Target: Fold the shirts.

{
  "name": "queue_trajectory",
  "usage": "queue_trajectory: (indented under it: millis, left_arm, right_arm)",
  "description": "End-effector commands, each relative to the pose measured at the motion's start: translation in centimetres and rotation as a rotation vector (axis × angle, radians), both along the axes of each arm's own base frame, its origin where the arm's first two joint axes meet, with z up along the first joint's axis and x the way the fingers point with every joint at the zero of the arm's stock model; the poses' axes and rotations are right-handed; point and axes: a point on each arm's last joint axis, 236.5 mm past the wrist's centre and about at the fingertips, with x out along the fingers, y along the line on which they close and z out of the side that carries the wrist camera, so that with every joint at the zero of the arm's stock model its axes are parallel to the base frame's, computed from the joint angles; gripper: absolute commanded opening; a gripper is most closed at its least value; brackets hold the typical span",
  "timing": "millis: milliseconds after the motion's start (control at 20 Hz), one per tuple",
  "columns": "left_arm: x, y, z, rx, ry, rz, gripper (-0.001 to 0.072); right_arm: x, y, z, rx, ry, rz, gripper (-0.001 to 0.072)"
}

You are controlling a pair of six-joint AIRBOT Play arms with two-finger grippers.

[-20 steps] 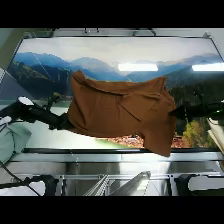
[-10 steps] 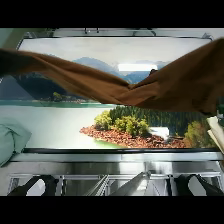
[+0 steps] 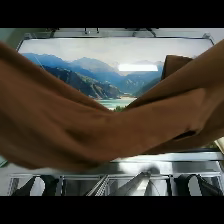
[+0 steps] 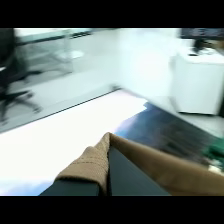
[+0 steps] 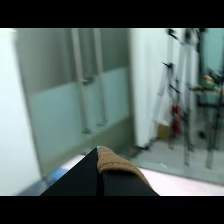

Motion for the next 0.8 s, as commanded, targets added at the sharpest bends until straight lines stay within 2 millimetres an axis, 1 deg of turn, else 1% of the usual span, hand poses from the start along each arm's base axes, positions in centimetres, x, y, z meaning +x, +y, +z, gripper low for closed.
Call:
queue_trajectory:
  millis: [0, 50, 100, 150, 200, 250, 300, 400, 450, 500, 550, 600, 650, 700, 750]
  left_arm:
    - [5.0, 5.7, -5.1, -0.032, 0.235, 0.24, 0.0026]
    - [6.2, 5.5, -7.4, -0.041, 0.314, 0.196, 0.0025]
    - [7.0, 4.3, -9.2, -0.06, 0.379, 0.122, 0.0019]
    - [7.6, 3.3, -10.6, -0.065, 0.425, 0.072, 0.0007]
    - [8.1, 2.3, -11.4, -0.063, 0.45, 0.026, -0.0002]
    - [8.6, 1.5, -11.9, -0.056, 0.463, -0.01, -0.0002]
    - [8.8, 1.1, -12.0, -0.053, 0.47, -0.029, -0.0002]
    - [8.8, 0.6, -10.9, -0.042, 0.443, -0.046, -0.0001]
    - [8.3, 0.6, -10.1, -0.031, 0.418, -0.043, 0.0]
    - [7.3, 0.5, -9.1, -0.016, 0.385, -0.038, 0.0002]
    - [5.8, 0.1, -7.8, -0.002, 0.331, -0.04, 0.0013]
    - [3.3, -1.2, -5.8, -0.006, 0.248, -0.086, 0.002]
    - [0.3, -3.0, -3.6, -0.02, 0.148, -0.16, 0.0021]
    - [-3.0, -4.7, -1.3, -0.04, 0.051, -0.231, 0.0021]
    - [-5.3, -5.7, 0.4, -0.062, -0.011, -0.263, 0.0022]
  right_arm:
    - [4.2, -4.6, -4.9, 0.023, 0.253, -0.167, 0.0017]
    - [5.3, -5.0, -6.7, 0.013, 0.324, -0.139, 0.0017]
    - [5.7, -4.1, -7.9, 0.026, 0.384, -0.06, 0.0017]
    - [5.6, -2.8, -8.4, 0.044, 0.418, 0.041, 0.0017]
    - [5.9, -2.4, -8.5, 0.029, 0.409, 0.095, 0.0017]
    - [6.6, -2.9, -8.8, 0.041, 0.42, 0.091, 0.0017]
    - [7.0, -3.3, -9.0, 0.058, 0.434, 0.088, 0.0017]
    - [6.6, -3.1, -8.8, 0.046, 0.421, 0.084, 0.0017]
    - [5.9, -2.7, -8.3, 0.018, 0.391, 0.078, 0.0016]
    - [5.1, -2.3, -7.6, -0.005, 0.353, 0.067, 0.0016]
    - [4.1, -1.9, -6.5, -0.024, 0.296, 0.038, 0.0016]
    - [2.8, -1.6, -5.0, -0.05, 0.223, -0.003, 0.0016]
    - [1.2, -1.1, -3.1, -0.08, 0.124, -0.057, 0.0016]
    - [-0.3, -0.8, -1.0, -0.1, 0.019, -0.111, 0.0016]
    - [-2.3, -0.3, 1.3, -0.118, -0.093, -0.165, 0.0016]
